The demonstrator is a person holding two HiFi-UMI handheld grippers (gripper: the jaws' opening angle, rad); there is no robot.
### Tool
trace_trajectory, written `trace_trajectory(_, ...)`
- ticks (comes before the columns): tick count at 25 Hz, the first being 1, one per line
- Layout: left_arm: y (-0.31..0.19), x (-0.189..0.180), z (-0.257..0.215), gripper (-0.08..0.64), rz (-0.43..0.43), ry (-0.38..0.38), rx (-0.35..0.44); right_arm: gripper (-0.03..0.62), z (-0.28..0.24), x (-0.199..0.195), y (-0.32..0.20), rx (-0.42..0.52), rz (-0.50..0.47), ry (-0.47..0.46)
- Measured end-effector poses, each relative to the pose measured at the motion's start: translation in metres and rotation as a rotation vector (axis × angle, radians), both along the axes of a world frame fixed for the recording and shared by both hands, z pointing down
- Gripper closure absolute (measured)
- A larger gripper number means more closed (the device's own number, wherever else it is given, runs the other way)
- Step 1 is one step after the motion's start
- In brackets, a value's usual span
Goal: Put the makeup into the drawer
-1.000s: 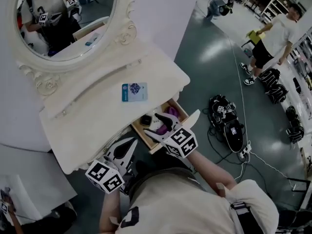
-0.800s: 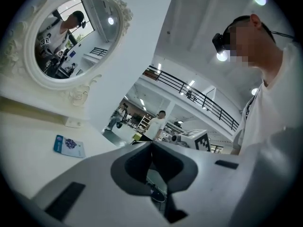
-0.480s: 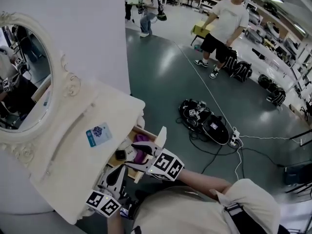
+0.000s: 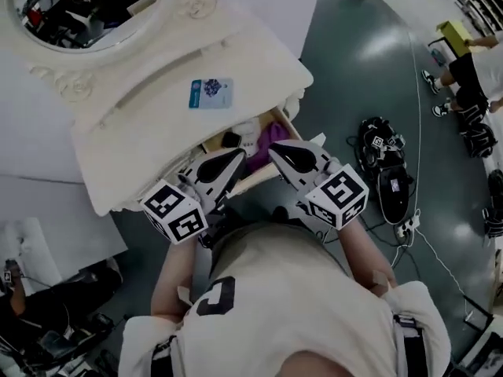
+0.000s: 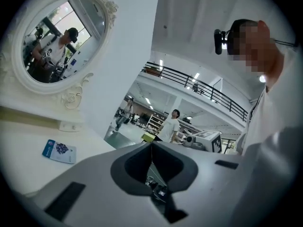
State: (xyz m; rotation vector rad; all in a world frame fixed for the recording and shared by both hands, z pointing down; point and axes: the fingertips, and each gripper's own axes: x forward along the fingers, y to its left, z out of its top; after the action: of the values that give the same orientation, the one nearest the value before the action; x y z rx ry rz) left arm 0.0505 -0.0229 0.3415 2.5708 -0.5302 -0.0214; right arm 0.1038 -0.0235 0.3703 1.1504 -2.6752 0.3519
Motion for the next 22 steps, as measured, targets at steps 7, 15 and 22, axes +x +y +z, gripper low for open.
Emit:
trace_trajectory(7,0.002,-0.009,0.006,0.502,-0.202,-0.078,-0.032,0.557,0.01,0.026,0.014,-0.055,-0.162,-0.051)
trace_trajectory(15,0.006,-0.048,0.006,0.502,-0.333,-0.185,0.003,0.557,0.02,0.02,0.007,-0.073,-0.251,-0.05)
trace_trajectory(22,-0.004,-0.072,0.028,0.502,-0.338,-0.131,-0.038,0.555,0.031,-0.025,-0.012,-0.072,-0.311,0.043)
